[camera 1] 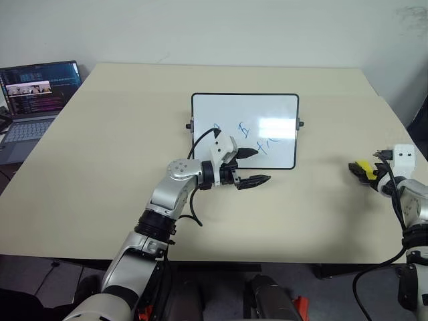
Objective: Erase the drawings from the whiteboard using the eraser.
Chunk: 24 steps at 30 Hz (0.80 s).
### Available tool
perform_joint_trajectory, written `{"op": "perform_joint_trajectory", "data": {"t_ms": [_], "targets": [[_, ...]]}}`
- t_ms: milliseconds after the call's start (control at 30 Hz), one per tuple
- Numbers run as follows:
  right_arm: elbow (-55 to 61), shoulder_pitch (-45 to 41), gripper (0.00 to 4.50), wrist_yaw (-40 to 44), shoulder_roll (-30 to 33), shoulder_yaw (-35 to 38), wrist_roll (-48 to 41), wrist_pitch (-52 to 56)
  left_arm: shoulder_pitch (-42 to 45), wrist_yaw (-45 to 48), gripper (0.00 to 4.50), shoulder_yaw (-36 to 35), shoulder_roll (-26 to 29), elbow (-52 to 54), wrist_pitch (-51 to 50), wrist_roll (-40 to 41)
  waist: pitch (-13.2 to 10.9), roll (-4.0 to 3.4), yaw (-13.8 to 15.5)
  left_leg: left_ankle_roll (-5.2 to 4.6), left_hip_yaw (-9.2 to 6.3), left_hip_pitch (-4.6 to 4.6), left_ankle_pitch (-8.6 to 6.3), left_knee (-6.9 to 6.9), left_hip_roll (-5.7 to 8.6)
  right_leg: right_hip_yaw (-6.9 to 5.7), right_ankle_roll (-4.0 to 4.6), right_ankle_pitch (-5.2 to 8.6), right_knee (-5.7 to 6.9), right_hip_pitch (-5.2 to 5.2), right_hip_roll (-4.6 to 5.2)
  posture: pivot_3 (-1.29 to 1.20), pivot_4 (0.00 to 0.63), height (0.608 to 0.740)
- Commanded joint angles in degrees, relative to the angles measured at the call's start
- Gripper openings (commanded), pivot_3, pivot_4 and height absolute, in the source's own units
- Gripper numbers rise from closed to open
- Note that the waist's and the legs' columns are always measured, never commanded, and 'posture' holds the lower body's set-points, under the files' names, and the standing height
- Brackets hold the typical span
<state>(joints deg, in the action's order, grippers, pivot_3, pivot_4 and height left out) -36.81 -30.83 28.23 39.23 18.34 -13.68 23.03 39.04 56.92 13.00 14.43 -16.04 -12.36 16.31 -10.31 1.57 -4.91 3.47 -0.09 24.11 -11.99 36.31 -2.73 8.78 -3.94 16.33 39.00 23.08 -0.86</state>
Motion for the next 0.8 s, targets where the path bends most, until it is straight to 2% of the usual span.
{"op": "perform_joint_trajectory", "data": {"t_ms": [33, 800], "targets": [[-0.2, -0.7, 4.31, -0.4, 0.4, 1.3, -0.7, -0.6, 1.3, 0.2, 4.50, -1.4, 0.3, 1.2, 0.6, 0.0, 0.0, 0.00, 0.0, 0.00, 0.00, 0.00, 0.00, 0.00, 0.00, 0.00, 0.00, 0.00, 0.00, 0.00, 0.00, 0.00, 0.150, 0.740], [-2.0, -1.9, 4.31, 2.0, 2.5, -0.2, 0.0, -1.7, 1.4, -0.3, 4.50, -1.5, 0.5, 1.5, 0.4, 0.1, 0.0, 0.00, 0.0, 0.00, 0.00, 0.00, 0.00, 0.00, 0.00, 0.00, 0.00, 0.00, 0.00, 0.00, 0.00, 0.00, 0.150, 0.740]]}}
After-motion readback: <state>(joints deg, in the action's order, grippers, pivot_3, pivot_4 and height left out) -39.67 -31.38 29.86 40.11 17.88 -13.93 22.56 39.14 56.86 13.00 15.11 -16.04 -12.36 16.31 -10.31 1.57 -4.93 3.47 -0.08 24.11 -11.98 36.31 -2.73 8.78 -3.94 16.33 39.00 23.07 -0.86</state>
